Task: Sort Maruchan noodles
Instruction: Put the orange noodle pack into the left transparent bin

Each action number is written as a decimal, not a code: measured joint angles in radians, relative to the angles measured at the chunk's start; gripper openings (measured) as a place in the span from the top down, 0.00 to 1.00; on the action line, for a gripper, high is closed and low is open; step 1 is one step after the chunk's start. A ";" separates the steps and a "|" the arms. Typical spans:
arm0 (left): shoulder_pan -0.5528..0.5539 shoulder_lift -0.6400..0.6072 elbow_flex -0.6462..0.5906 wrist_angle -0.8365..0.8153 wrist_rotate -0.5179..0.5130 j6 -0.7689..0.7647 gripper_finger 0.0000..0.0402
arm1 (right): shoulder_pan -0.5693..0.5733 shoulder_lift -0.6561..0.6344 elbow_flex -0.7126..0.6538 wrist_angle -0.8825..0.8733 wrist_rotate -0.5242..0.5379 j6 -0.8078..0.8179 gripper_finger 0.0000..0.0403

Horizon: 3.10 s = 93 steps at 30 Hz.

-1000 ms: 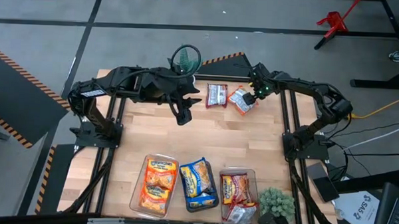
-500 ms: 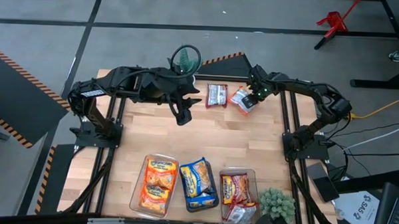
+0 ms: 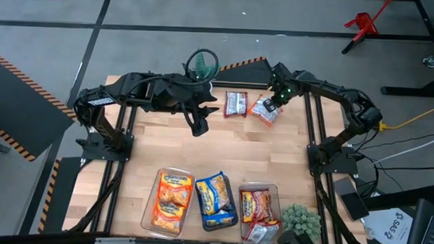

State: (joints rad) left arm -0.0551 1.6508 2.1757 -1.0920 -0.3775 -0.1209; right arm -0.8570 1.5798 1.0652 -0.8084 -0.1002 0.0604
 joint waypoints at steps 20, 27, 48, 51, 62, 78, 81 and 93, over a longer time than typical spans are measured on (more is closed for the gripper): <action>-0.014 0.000 0.000 -0.050 0.003 -0.026 0.67 | 0.006 0.037 0.280 -0.212 0.046 -0.222 0.19; -0.015 0.000 0.000 -0.052 0.005 -0.027 0.67 | 0.001 0.249 0.278 -0.259 0.052 -0.196 0.02; -0.015 0.000 0.000 -0.078 0.005 -0.028 0.67 | 0.015 0.305 0.279 -0.241 0.065 -0.232 0.21; -0.015 0.000 0.000 -0.078 0.005 -0.027 0.67 | 0.013 0.301 0.279 -0.247 0.041 -0.226 0.25; -0.026 0.000 0.001 -0.092 0.007 -0.027 0.67 | -0.039 0.178 0.423 -0.463 -0.190 -0.199 0.29; -0.042 0.000 0.001 -0.105 0.054 0.000 0.67 | 0.004 -0.563 -0.531 0.346 -0.300 0.588 0.28; -0.033 0.000 0.001 -0.103 0.054 0.000 0.67 | 0.039 -0.564 -0.642 0.545 -0.213 0.776 0.28; 0.074 -0.001 -0.038 0.045 0.128 0.019 0.67 | 0.091 -0.422 -0.663 0.658 0.073 0.924 0.28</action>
State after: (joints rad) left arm 0.0192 1.6501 2.1382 -1.0468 -0.2490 -0.1022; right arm -0.7662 1.1576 0.4020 -0.1500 -0.0267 0.9844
